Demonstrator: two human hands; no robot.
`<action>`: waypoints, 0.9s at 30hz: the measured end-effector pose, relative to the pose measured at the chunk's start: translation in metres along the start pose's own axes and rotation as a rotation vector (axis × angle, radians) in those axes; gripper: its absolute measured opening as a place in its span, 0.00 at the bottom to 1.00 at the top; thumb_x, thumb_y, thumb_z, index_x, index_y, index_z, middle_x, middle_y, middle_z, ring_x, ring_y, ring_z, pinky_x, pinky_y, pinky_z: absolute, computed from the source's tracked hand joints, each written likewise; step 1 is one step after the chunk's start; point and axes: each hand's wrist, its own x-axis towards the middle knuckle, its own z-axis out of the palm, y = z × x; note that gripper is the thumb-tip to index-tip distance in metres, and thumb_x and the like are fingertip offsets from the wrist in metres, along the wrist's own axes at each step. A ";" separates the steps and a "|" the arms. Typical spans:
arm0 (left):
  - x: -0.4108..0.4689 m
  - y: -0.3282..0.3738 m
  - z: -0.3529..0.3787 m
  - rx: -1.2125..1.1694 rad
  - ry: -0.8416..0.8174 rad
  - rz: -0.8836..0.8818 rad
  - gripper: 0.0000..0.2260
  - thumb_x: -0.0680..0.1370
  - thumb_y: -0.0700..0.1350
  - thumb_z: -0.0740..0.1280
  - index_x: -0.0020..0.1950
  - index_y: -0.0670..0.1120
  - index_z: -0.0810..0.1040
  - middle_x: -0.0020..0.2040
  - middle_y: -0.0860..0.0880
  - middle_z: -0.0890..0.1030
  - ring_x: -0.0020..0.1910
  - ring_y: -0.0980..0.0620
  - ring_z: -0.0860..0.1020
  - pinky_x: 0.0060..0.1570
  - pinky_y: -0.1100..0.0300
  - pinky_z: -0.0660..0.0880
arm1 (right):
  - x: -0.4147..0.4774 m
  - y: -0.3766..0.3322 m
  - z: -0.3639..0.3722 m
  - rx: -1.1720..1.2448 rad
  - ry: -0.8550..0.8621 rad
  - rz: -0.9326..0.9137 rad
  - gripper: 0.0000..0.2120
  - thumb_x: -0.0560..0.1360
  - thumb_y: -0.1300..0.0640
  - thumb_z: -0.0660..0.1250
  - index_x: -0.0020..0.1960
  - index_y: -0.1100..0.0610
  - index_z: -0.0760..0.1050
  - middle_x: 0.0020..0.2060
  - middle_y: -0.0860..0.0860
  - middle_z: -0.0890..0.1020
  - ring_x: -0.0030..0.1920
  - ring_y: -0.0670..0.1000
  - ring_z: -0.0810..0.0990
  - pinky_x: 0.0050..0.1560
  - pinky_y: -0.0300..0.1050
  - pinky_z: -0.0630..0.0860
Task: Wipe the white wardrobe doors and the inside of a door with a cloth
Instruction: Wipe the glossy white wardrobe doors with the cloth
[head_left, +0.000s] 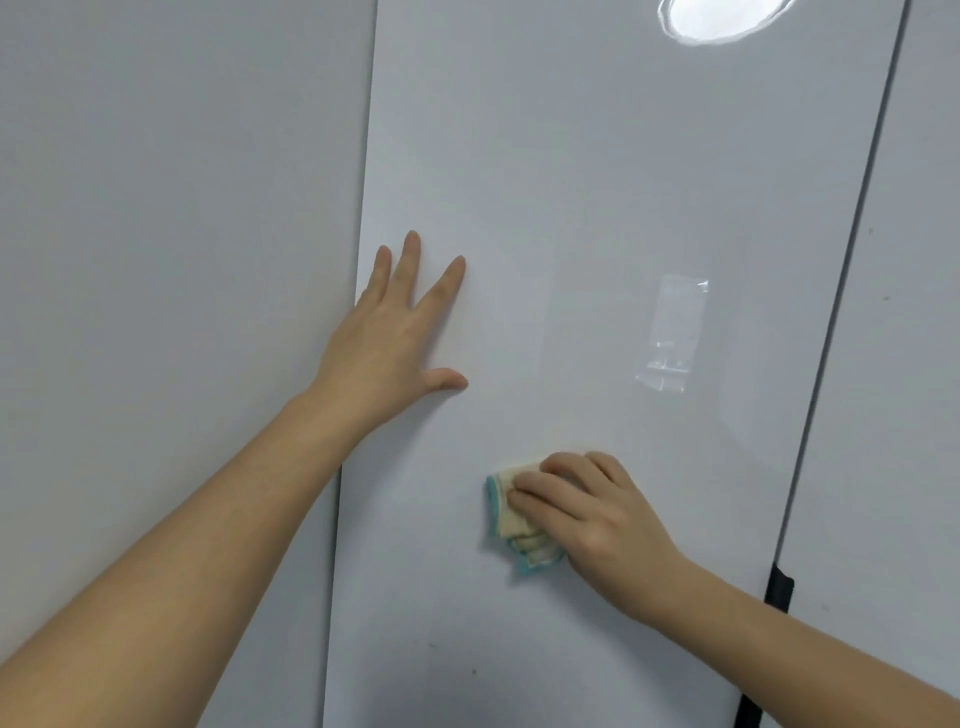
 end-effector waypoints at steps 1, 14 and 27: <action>0.000 0.000 0.000 -0.001 0.003 0.003 0.50 0.70 0.62 0.72 0.79 0.60 0.40 0.79 0.49 0.34 0.79 0.45 0.39 0.69 0.48 0.65 | 0.004 0.007 -0.003 0.007 0.011 0.020 0.17 0.83 0.62 0.53 0.52 0.58 0.82 0.52 0.50 0.83 0.51 0.55 0.78 0.48 0.49 0.71; -0.007 0.003 0.007 -0.017 0.000 -0.007 0.51 0.70 0.62 0.72 0.79 0.58 0.39 0.79 0.49 0.34 0.79 0.45 0.38 0.71 0.47 0.62 | -0.050 0.018 -0.024 0.046 -0.047 0.039 0.13 0.82 0.61 0.57 0.54 0.57 0.81 0.54 0.50 0.82 0.54 0.55 0.75 0.51 0.51 0.72; -0.022 0.013 0.020 -0.013 -0.022 -0.018 0.53 0.69 0.62 0.73 0.79 0.55 0.37 0.79 0.47 0.32 0.78 0.42 0.37 0.72 0.46 0.61 | -0.095 0.033 -0.042 0.045 -0.021 0.159 0.12 0.81 0.63 0.57 0.59 0.56 0.76 0.58 0.52 0.80 0.56 0.56 0.74 0.55 0.51 0.70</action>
